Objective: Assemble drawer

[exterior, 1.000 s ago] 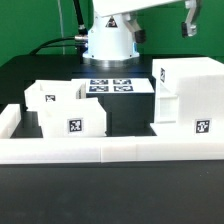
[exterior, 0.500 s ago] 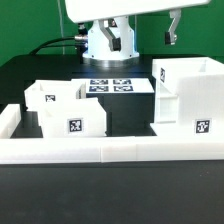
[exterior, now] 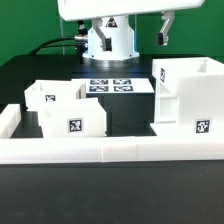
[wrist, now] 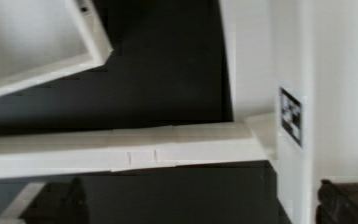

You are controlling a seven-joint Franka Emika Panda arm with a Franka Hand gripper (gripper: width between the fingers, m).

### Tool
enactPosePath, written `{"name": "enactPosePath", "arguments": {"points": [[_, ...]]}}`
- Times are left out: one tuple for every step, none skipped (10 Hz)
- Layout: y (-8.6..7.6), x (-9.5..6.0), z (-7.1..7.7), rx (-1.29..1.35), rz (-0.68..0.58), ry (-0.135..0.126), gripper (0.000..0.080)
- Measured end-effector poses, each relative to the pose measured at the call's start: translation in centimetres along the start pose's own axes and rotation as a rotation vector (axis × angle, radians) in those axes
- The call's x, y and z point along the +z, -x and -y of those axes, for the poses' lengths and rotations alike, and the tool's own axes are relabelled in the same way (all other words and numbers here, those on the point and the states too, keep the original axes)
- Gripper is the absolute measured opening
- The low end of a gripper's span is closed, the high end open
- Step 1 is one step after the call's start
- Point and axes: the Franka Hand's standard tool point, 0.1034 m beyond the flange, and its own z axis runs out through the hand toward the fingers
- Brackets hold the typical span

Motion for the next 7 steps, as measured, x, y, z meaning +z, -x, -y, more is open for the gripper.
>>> {"name": "enactPosePath", "arguments": {"points": [[0.7, 0.5, -0.7, -0.058, 0.009, 0.001, 0.0649], [0.9, 0.8, -1.1, -0.123, 0.011, 0.01, 0.0649], [1.3, 1.3, -1.7, -0.224, 0.006, 0.016, 0.0649], [1.9, 1.9, -2.2, -0.277, 0.018, 0.014, 0.0649], [2.1, 2.0, -2.3, -0.254, 0.016, 0.012, 0.0649], [2.0, 2.0, -2.3, -0.256, 0.016, 0.013, 0.0649], [2.0, 2.0, -2.3, -0.255, 0.016, 0.013, 0.0649]]}}
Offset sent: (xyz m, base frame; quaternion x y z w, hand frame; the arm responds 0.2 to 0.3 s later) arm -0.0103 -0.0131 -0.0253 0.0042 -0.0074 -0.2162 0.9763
